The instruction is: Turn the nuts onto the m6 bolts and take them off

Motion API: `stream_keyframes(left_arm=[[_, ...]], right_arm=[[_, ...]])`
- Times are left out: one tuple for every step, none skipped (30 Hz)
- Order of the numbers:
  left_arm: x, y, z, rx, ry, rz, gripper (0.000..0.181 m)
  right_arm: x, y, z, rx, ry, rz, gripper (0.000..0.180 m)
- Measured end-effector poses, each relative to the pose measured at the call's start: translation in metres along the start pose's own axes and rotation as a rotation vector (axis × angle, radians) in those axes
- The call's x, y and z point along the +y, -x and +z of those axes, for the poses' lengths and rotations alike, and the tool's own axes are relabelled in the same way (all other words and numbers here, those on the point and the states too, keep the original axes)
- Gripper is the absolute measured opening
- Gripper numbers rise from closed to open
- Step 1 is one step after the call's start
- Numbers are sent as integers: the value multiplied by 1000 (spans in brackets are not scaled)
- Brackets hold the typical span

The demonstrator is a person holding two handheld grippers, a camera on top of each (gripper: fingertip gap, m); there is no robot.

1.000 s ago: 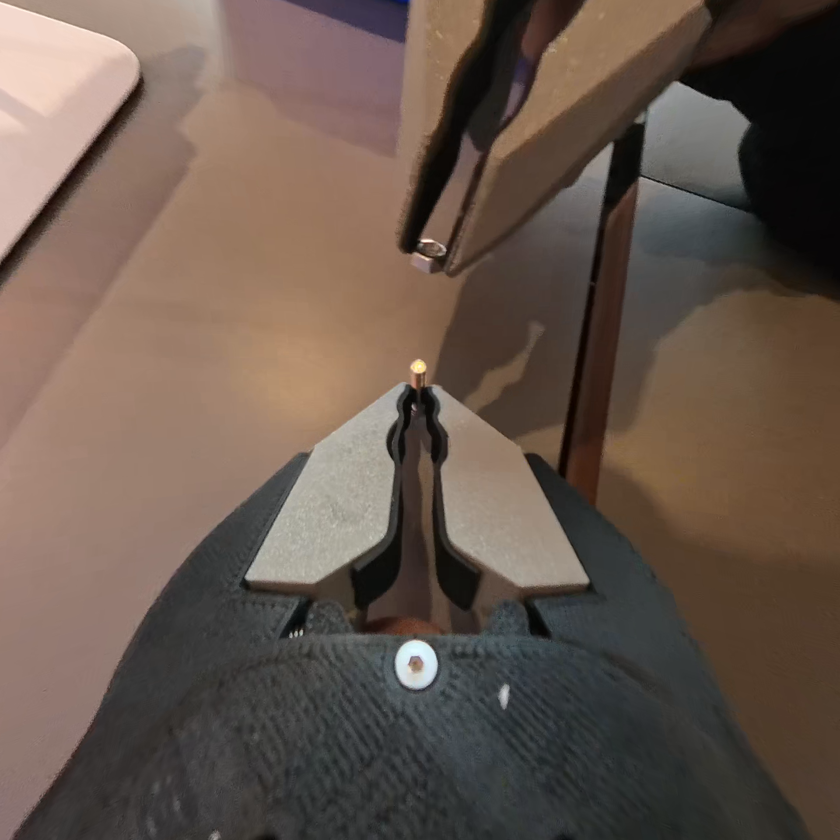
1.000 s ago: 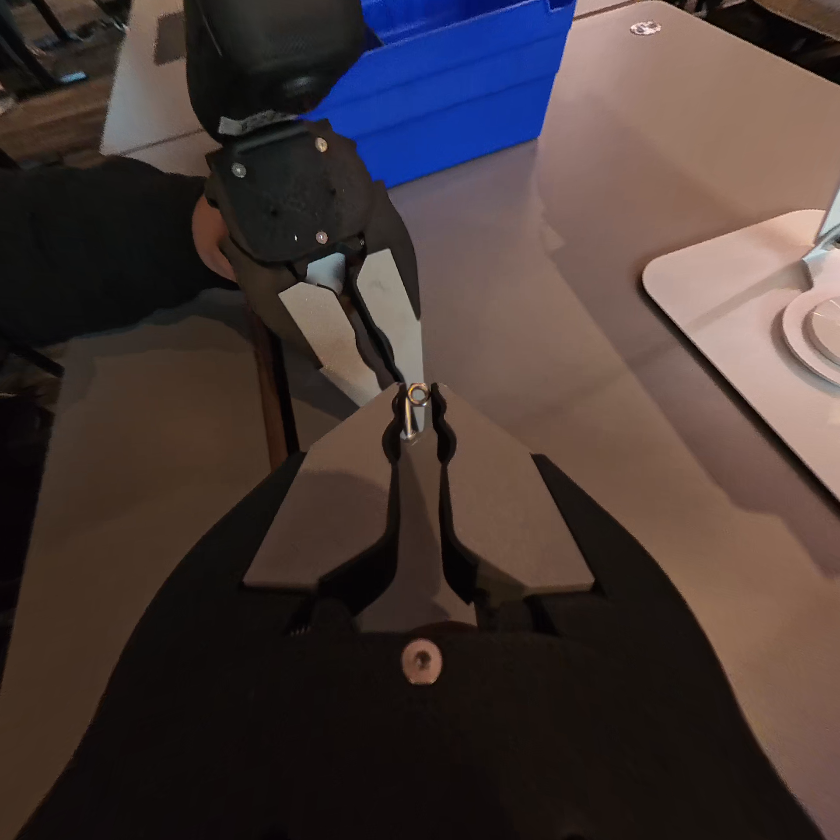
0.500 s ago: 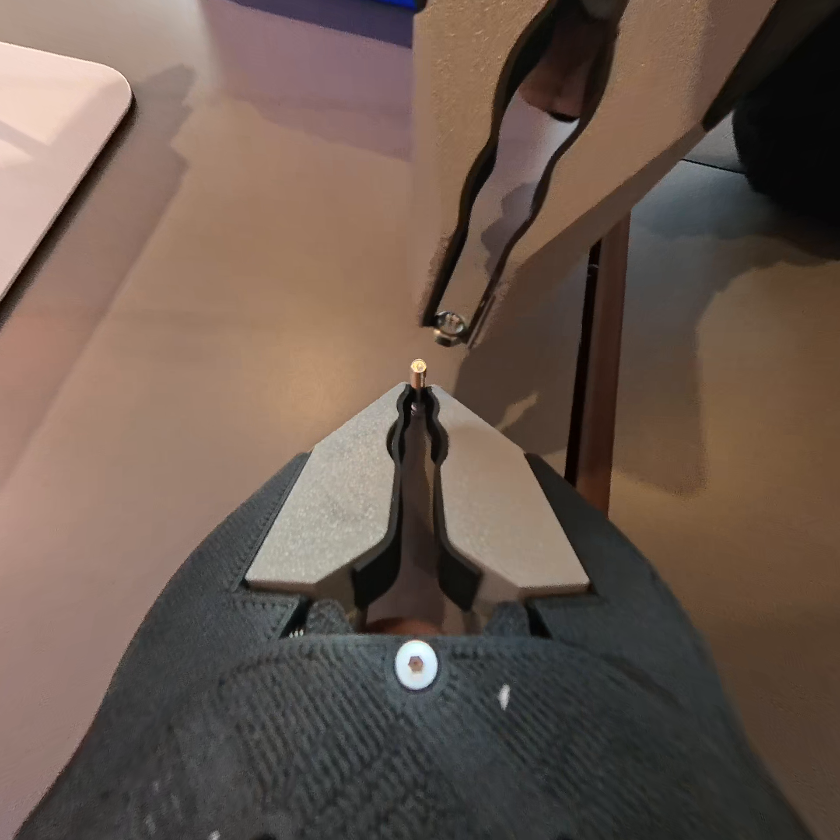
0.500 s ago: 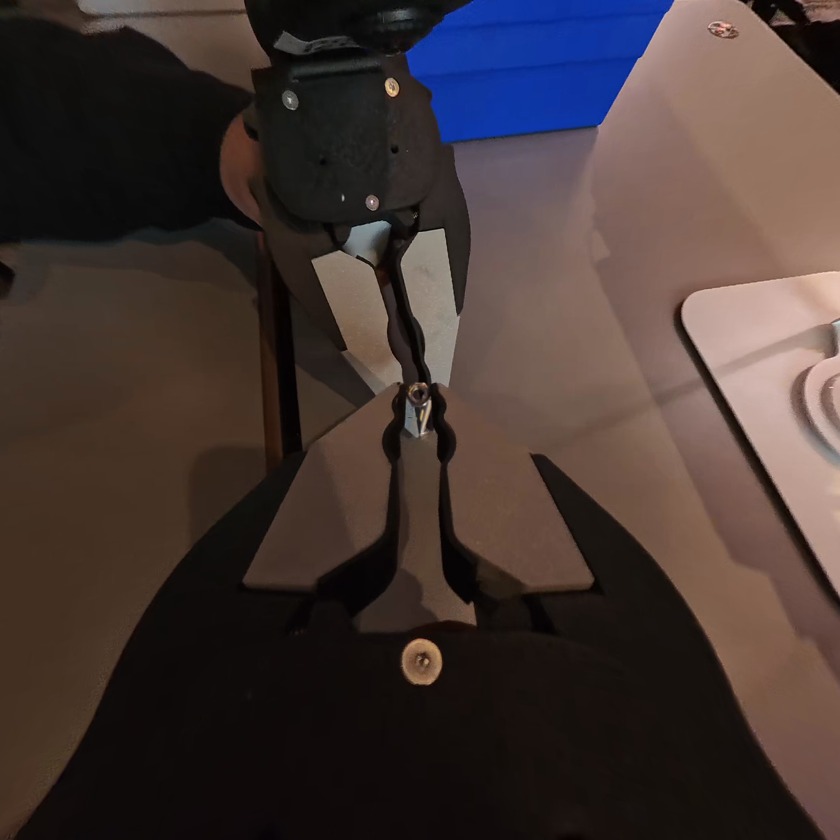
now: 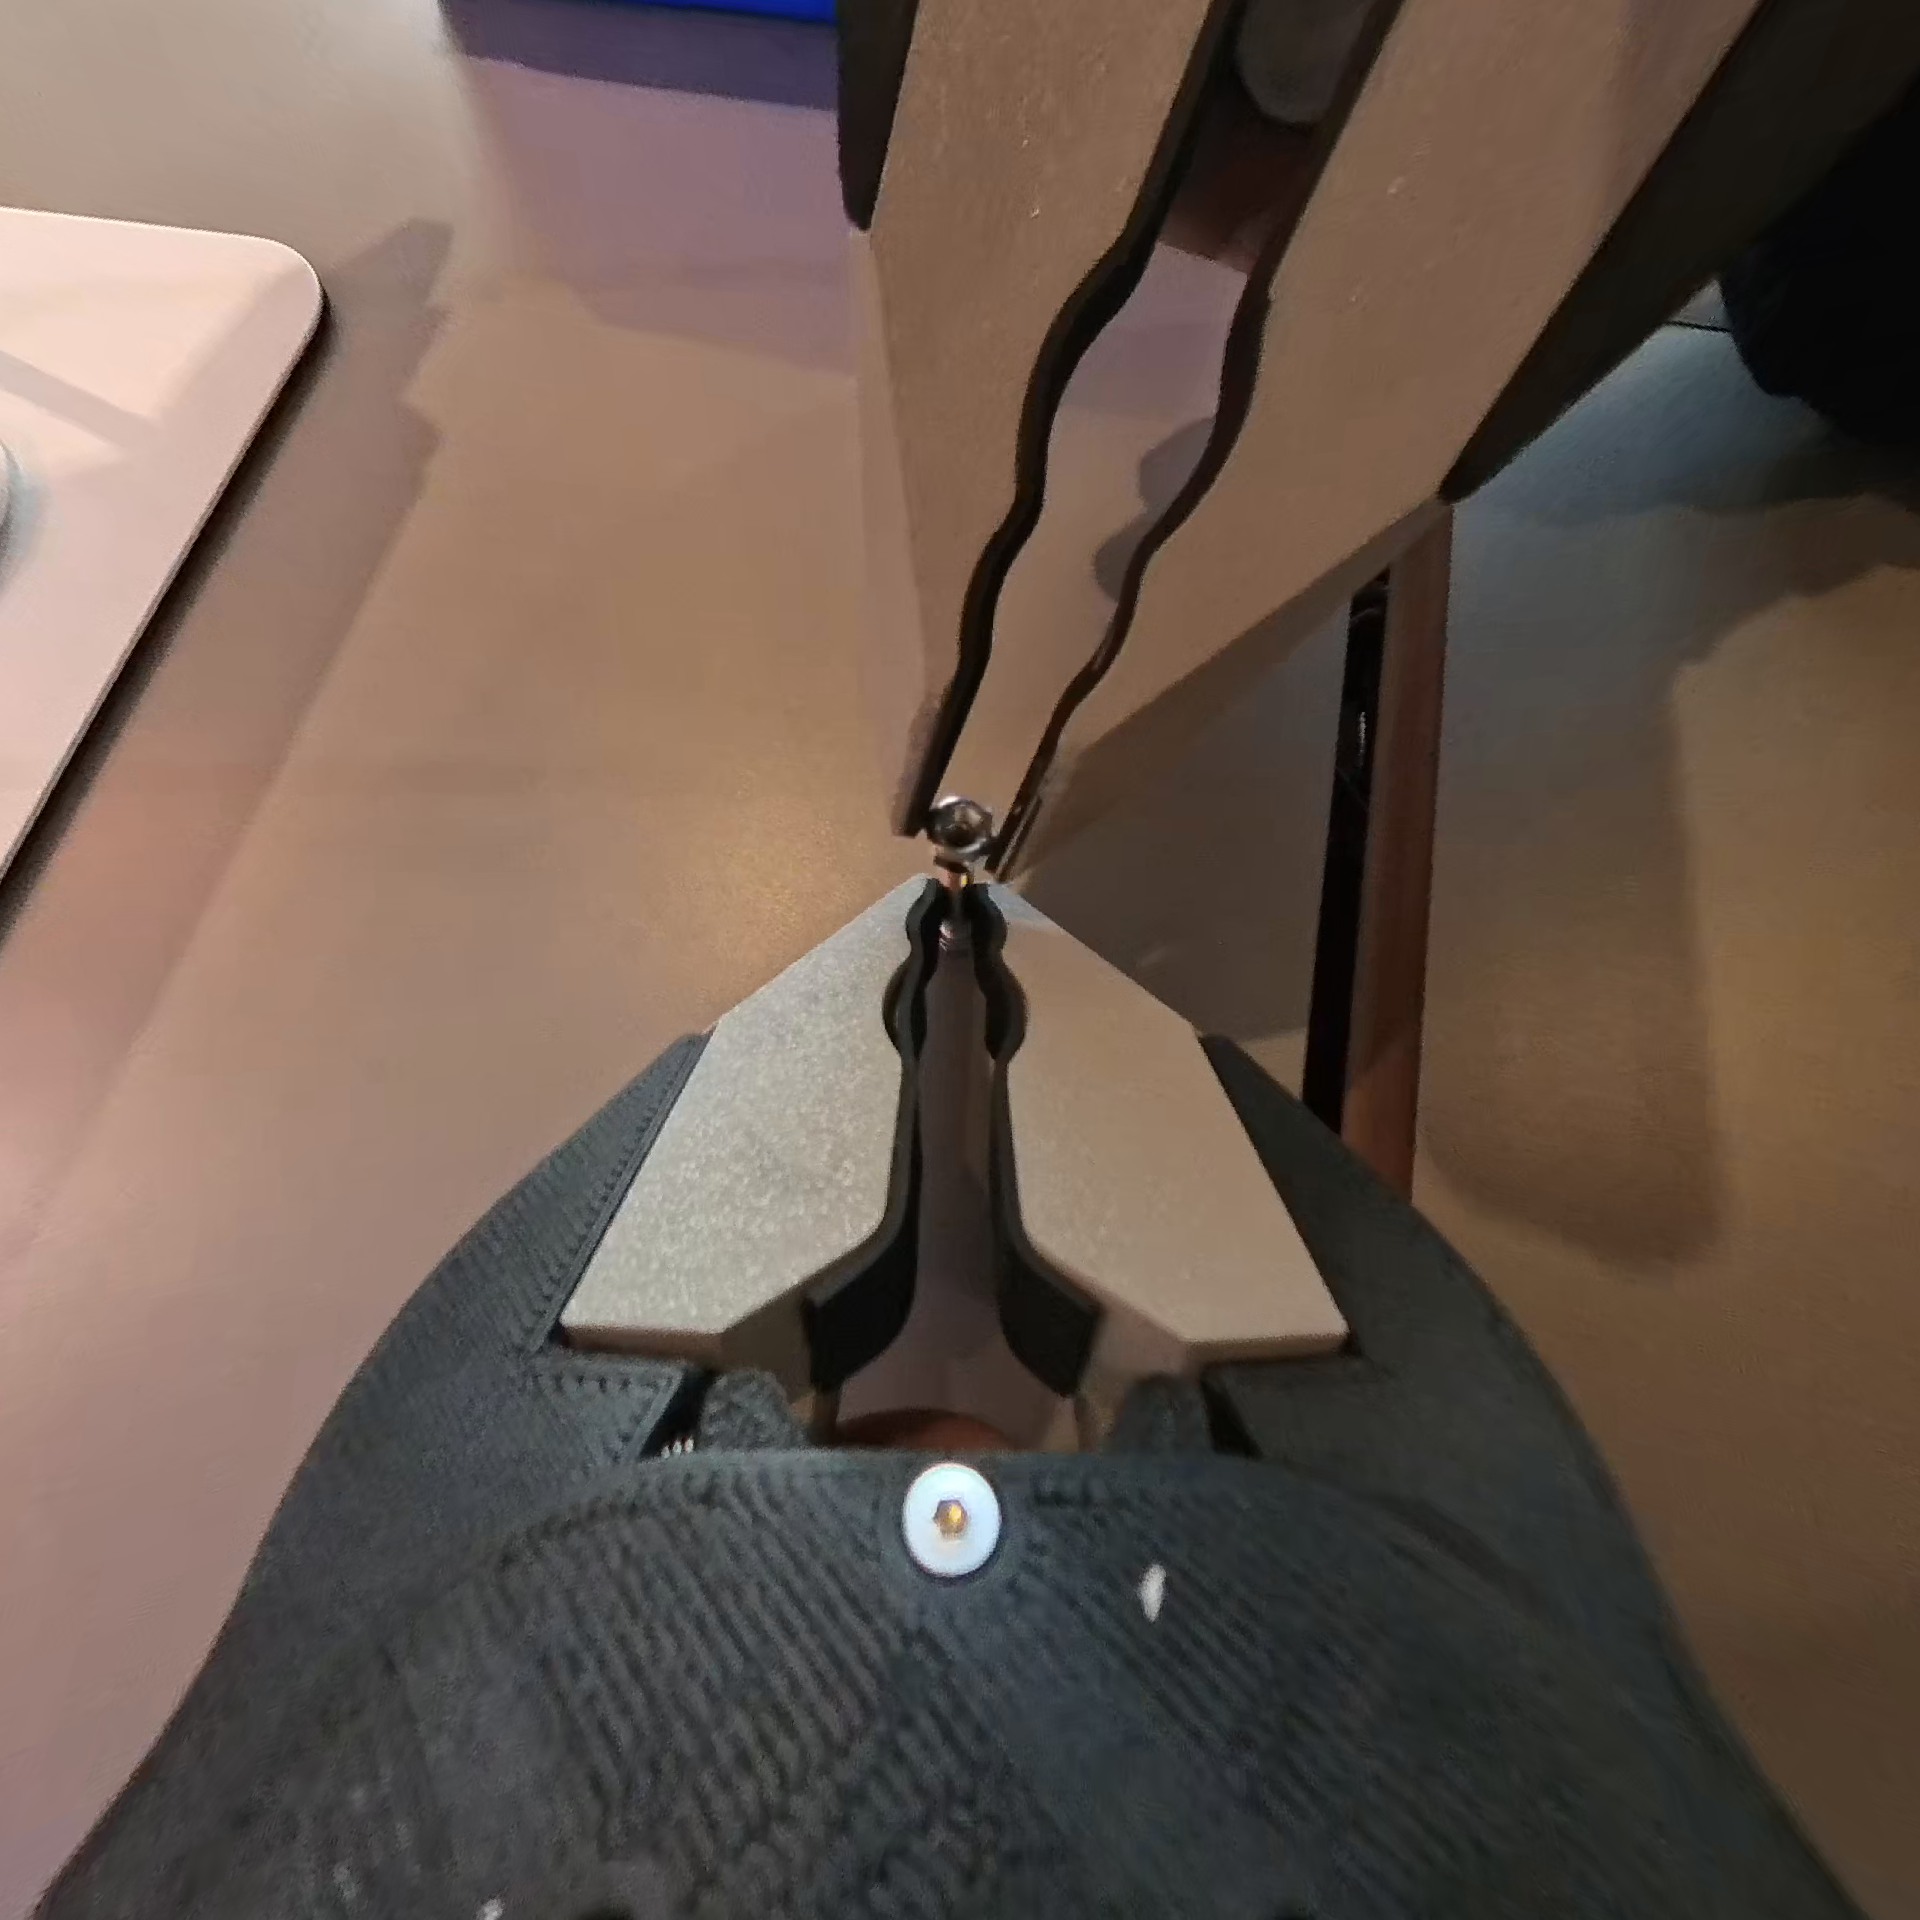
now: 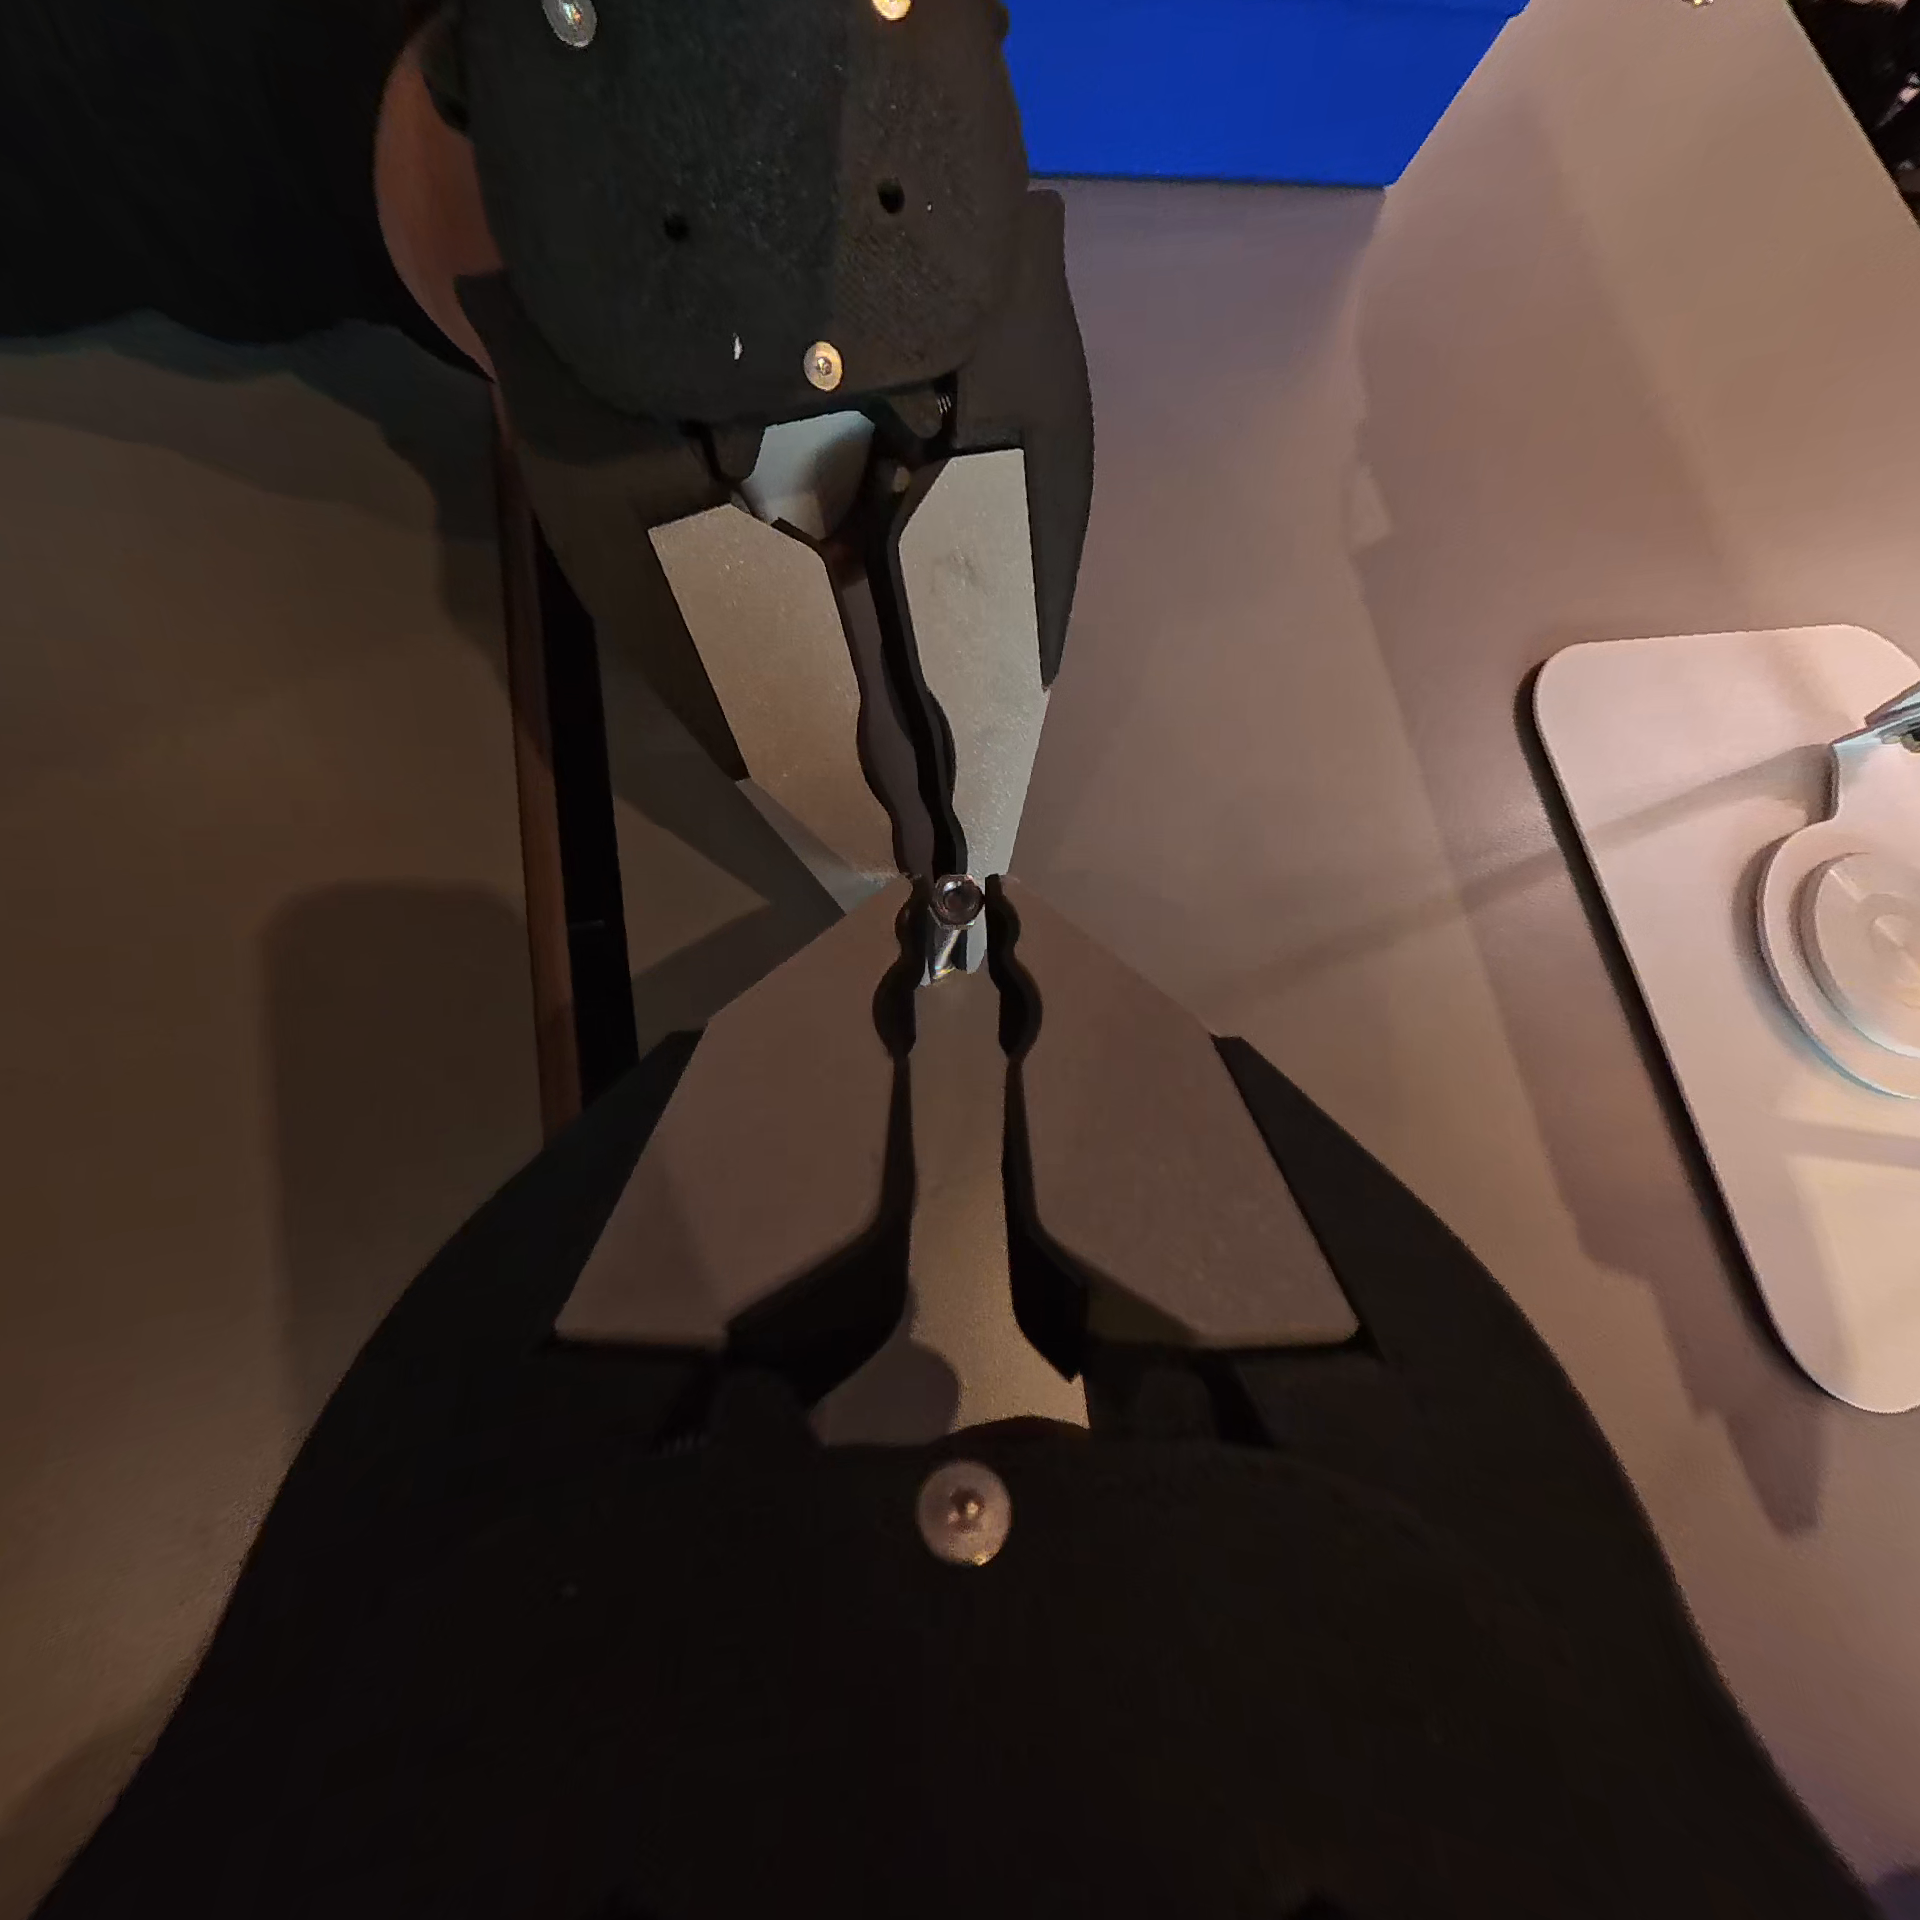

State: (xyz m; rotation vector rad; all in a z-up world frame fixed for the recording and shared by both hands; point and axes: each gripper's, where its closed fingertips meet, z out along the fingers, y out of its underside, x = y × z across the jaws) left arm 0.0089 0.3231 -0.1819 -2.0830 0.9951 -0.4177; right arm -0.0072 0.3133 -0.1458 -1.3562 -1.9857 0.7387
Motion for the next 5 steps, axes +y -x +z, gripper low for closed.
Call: stream_keyframes(left_arm=[[0, 0, 0, -2, 0, 2, 3], [0, 0, 0, -3, 0, 3, 3], [0, 0, 0, -4, 0, 4, 3], [0, 0, 0, -4, 0, 4, 3], [0, 0, 0, -5, 0, 4, 3]], right_arm=[[0, 0, 0, 2, 1, -2, 7], [0, 0, 0, 4, 3, -4, 7], [0, 0, 0, 5, 4, -4, 7], [0, 0, 0, 5, 4, -3, 7], [0, 0, 1, 5, 2, -1, 7]])
